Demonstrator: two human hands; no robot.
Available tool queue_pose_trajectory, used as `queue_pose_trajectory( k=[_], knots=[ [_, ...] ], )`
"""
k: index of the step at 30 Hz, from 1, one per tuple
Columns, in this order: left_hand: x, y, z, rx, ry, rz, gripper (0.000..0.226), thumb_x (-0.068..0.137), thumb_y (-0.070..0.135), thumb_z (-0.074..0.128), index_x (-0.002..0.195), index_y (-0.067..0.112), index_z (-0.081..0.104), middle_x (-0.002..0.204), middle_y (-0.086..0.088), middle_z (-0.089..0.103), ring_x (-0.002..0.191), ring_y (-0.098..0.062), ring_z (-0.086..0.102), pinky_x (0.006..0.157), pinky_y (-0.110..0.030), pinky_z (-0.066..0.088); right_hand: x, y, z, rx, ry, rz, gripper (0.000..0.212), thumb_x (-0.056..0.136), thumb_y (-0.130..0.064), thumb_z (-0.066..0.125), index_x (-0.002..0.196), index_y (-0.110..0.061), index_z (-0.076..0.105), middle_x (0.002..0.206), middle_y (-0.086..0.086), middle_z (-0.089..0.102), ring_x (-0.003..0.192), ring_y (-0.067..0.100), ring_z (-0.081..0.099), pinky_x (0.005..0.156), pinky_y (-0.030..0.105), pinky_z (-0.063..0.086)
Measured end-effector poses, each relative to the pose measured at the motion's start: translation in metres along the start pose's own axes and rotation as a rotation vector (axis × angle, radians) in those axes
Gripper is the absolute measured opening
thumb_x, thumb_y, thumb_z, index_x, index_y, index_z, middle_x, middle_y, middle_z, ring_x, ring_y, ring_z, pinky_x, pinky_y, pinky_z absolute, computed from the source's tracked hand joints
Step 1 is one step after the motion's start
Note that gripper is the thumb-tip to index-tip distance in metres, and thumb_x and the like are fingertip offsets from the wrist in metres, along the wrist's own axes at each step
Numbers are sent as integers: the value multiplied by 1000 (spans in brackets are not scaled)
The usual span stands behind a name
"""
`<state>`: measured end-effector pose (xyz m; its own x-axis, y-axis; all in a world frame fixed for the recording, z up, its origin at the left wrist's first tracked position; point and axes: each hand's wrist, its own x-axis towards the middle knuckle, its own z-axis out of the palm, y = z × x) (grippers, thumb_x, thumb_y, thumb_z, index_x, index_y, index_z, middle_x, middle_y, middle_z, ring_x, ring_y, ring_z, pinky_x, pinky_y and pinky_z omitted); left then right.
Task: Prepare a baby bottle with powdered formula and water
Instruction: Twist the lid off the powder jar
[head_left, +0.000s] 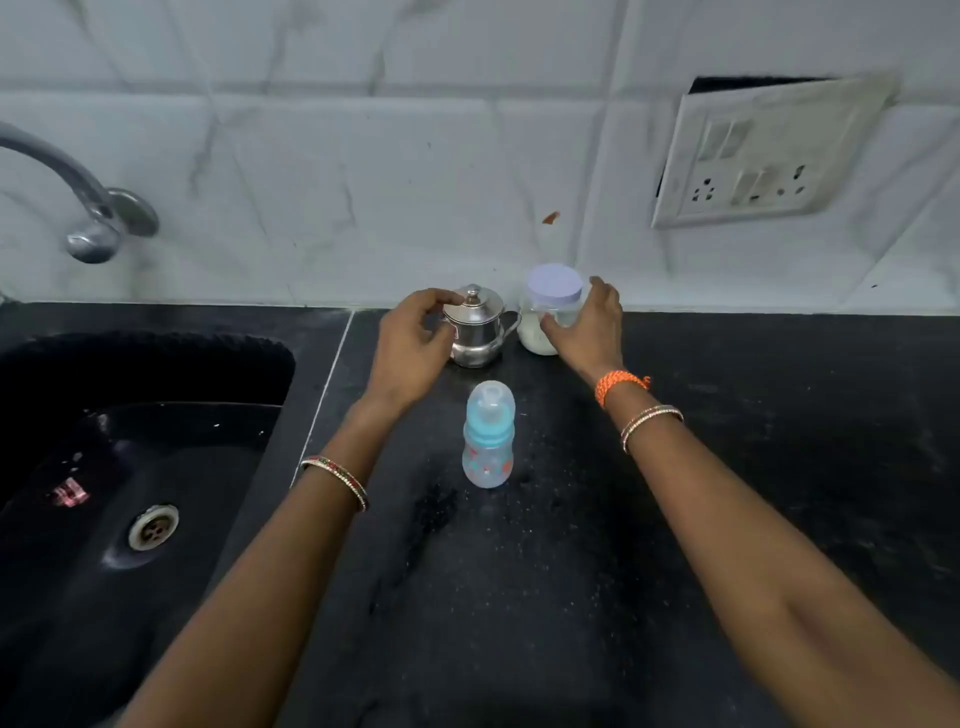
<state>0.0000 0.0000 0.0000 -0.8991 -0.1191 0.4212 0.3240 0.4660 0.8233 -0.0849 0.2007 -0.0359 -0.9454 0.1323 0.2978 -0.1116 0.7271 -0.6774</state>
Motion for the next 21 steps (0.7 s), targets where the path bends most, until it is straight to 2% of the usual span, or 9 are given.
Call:
queue_pose_trajectory(
  k=[1, 3, 6, 8, 11, 13, 16, 21],
  knots=[
    [4, -1, 0, -3, -3, -21, 32, 80, -1, 47, 103, 11, 65, 104, 3, 65, 68, 8, 55, 55, -9, 39, 9, 1, 4, 38, -19, 38, 82, 77, -32, 74, 138, 2, 32, 138, 20, 38, 130, 35, 35, 107, 38, 30],
    [10, -9, 0, 19, 4, -62, 33, 80, -3, 47, 103, 9, 66, 104, 2, 66, 75, 10, 57, 57, -7, 40, 22, 2, 10, 81, -70, 108, 88, 76, -36, 76, 141, 1, 29, 140, 18, 37, 131, 33, 34, 108, 37, 30],
    [11, -19, 2, 17, 8, -82, 32, 78, -4, 46, 102, 8, 66, 105, -1, 67, 88, 12, 56, 64, -7, 43, 31, 6, 16, 178, -80, 156, 81, 70, -34, 81, 134, -3, 42, 133, 14, 49, 123, 29, 46, 99, 32, 41],
    [10, -18, 3, 5, 14, -85, 32, 79, -6, 46, 100, 8, 66, 105, -2, 67, 90, 6, 58, 67, -6, 44, 27, 7, 12, 219, -47, 161, 78, 66, -32, 84, 128, -4, 46, 129, 12, 51, 118, 27, 49, 94, 30, 46],
    [7, -5, 4, -53, 14, -86, 31, 80, -7, 46, 98, 10, 65, 102, -1, 67, 93, -9, 60, 70, -6, 45, 12, 5, -1, 233, 3, 128, 79, 64, -31, 85, 125, -5, 44, 128, 11, 48, 118, 26, 48, 95, 35, 47],
    [1, 9, 4, -118, 25, -81, 31, 80, -5, 47, 95, 14, 65, 98, 3, 67, 91, -9, 60, 69, -10, 46, -8, 0, -15, 211, 32, 100, 81, 63, -34, 85, 127, -7, 42, 129, 11, 46, 120, 26, 45, 97, 37, 46],
    [-22, 36, 6, -172, 45, -17, 30, 78, -3, 48, 92, 18, 65, 94, 9, 68, 91, -5, 62, 74, -16, 48, -46, -5, -43, 174, 18, 81, 84, 63, -39, 84, 130, -12, 41, 131, 10, 43, 121, 26, 44, 97, 39, 46],
    [-89, 64, 10, -111, 68, 162, 24, 76, -4, 51, 88, 8, 67, 87, 3, 68, 80, -4, 62, 73, -15, 47, -113, -11, -77, 51, -71, 105, 80, 63, -40, 81, 127, -13, 42, 127, 9, 42, 119, 29, 45, 91, 41, 47]
  ],
)
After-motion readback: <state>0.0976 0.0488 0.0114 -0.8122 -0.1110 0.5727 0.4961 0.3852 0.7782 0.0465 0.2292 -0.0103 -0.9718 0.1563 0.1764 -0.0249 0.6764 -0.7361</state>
